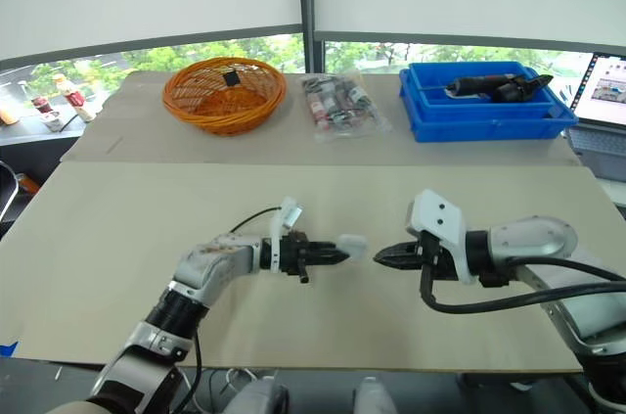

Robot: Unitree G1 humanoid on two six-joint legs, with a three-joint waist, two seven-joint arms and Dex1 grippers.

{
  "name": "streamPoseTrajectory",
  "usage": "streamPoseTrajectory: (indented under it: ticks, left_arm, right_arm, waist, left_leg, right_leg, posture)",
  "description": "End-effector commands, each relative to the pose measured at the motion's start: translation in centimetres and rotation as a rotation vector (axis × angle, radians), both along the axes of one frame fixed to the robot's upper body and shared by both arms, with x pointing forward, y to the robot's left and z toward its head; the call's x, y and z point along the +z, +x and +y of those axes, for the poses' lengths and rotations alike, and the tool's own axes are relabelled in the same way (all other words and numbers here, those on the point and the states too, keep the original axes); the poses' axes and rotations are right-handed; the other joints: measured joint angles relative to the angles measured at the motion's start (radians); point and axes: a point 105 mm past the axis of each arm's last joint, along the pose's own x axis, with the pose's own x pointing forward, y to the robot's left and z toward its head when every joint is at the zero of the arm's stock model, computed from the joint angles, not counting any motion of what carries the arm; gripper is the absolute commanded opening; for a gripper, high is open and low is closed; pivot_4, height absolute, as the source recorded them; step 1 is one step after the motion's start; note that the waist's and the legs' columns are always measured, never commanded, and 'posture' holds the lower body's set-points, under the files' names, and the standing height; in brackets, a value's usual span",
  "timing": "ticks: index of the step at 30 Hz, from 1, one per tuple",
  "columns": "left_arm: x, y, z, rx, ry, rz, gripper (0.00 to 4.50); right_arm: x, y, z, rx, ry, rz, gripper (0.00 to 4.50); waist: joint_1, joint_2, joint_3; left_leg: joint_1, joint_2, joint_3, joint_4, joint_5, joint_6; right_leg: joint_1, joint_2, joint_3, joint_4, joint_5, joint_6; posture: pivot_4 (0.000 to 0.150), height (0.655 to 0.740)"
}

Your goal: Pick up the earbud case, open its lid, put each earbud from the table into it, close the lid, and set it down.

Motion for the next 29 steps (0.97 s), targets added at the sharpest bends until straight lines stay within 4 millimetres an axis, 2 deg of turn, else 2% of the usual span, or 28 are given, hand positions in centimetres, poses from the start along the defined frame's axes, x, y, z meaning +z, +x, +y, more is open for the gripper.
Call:
streamPoseTrajectory:
  ticks: [1, 7, 8, 9, 12, 15, 18, 22, 23, 25, 29]
  left_arm:
    - [0.1, 0.4, 0.7, -0.037, 0.056, -0.029, 1.53]
    - [0.5, 1.3, 4.6, -0.007, 0.177, -0.208, 4.18]
    - [0.7, 1.4, 5.1, -0.003, 0.191, -0.244, 4.38]
    - [1.1, 1.6, 6.1, 0.014, 0.21, -0.29, 4.38]
    - [2.4, 1.8, 8.8, 0.042, 0.274, -0.433, 4.5]
    - [4.4, 1.0, 10.2, 0.04, 0.258, -0.538, 4.5]
    - [6.6, -1.8, 10.8, -0.041, 0.187, -0.63, 4.5]
    - [7.1, -5.7, 11.6, -0.124, 0.217, -0.664, 4.5]
    - [7.2, -6.4, 11.7, -0.129, 0.236, -0.669, 4.5]
    - [7.4, -7.3, 11.6, -0.124, 0.269, -0.694, 4.5]
    - [7.5, -7.7, 11.4, -0.137, 0.264, -0.722, 4.5]
  right_arm:
    - [1.1, -0.2, 0.1, 0.004, -0.009, -0.091, 0.0]
    - [1.1, 0.6, -0.5, -0.011, -0.048, -0.154, 0.0]
    - [1.1, 0.7, -0.6, -0.009, -0.057, -0.165, 0.0]
    - [1.1, 1.0, -1.0, -0.012, -0.079, -0.183, 0.0]
    - [1.3, 1.4, -1.4, 0.019, -0.127, -0.22, 0.84]
    - [1.8, 1.5, -1.6, 0.07, -0.154, -0.247, 1.85]
    - [3.0, 1.7, -1.7, 0.139, -0.181, -0.27, 2.93]
    - [4.3, 1.8, -2.2, 0.22, -0.231, -0.294, 4.32]
    - [4.6, 1.9, -2.5, 0.232, -0.251, -0.301, 4.46]
    - [4.9, 2.0, -3.0, 0.245, -0.276, -0.308, 4.46]
    - [4.9, 2.1, -2.9, 0.26, -0.268, -0.303, 4.46]
  waist:
    - [-0.002, 0.0, 0.0]
    - [-0.006, 0.0, 0.0]
    - [-0.007, 0.0, 0.0]
    - [-0.007, 0.0, 0.0]
    - [-0.006, 0.0, 0.0]
    - [-0.004, 0.0, 0.002]
    - [-0.001, 0.0, 0.003]
    - [-0.006, 0.001, 0.004]
    - [-0.005, 0.001, 0.004]
    - [-0.002, 0.001, 0.005]
    - [0.002, 0.001, 0.005]
  left_leg:
    - [0.0, 0.0, 0.0, 0.0, 0.0, 0.0]
    - [0.001, 0.0, 0.0, 0.0, 0.0, 0.0]
    - [0.001, 0.001, 0.0, -0.001, 0.0, 0.0]
    - [0.001, 0.001, 0.0, -0.001, 0.0, 0.0]
    - [0.001, 0.001, 0.0, -0.001, 0.0, 0.0]
    - [0.001, 0.001, 0.0, -0.001, 0.0, 0.0]
    - [0.0, 0.001, 0.0, -0.001, 0.0, 0.0]
    - [0.0, 0.001, -0.001, -0.002, 0.0, 0.0]
    - [0.001, 0.001, -0.001, -0.003, 0.0, 0.0]
    - [0.001, 0.002, 0.0, -0.003, 0.0, 0.0]
    - [0.001, 0.001, 0.001, -0.002, 0.0, 0.0]
  right_leg:
    - [0.0, 0.0, 0.0, 0.0, 0.0, 0.0]
    - [0.0, 0.0, 0.0, 0.0, 0.0, 0.0]
    - [0.0, 0.0, 0.0, 0.0, 0.0, 0.0]
    - [0.0, 0.0, 0.001, 0.0, 0.0, 0.0]
    - [0.0, 0.0, 0.001, -0.001, 0.0, 0.0]
    - [-0.001, 0.0, 0.001, -0.001, 0.0, 0.0]
    - [-0.001, -0.001, 0.001, -0.001, 0.0, 0.0]
    - [-0.001, -0.001, 0.002, -0.002, 0.0, 0.0]
    - [-0.001, -0.001, 0.002, -0.002, 0.0, 0.0]
    - [-0.001, -0.001, 0.001, -0.001, 0.0, 0.0]
    - [0.0, -0.001, 0.001, -0.001, 0.0, 0.0]
  posture:
    - [0.15, 0.74]
    - [0.15, 0.74]
    - [0.15, 0.74]
    - [0.15, 0.74]
    - [0.15, 0.74]
    - [0.15, 0.74]
    - [0.15, 0.74]
    - [0.15, 0.74]
    - [0.15, 0.74]
    - [0.15, 0.74]
    - [0.15, 0.74]
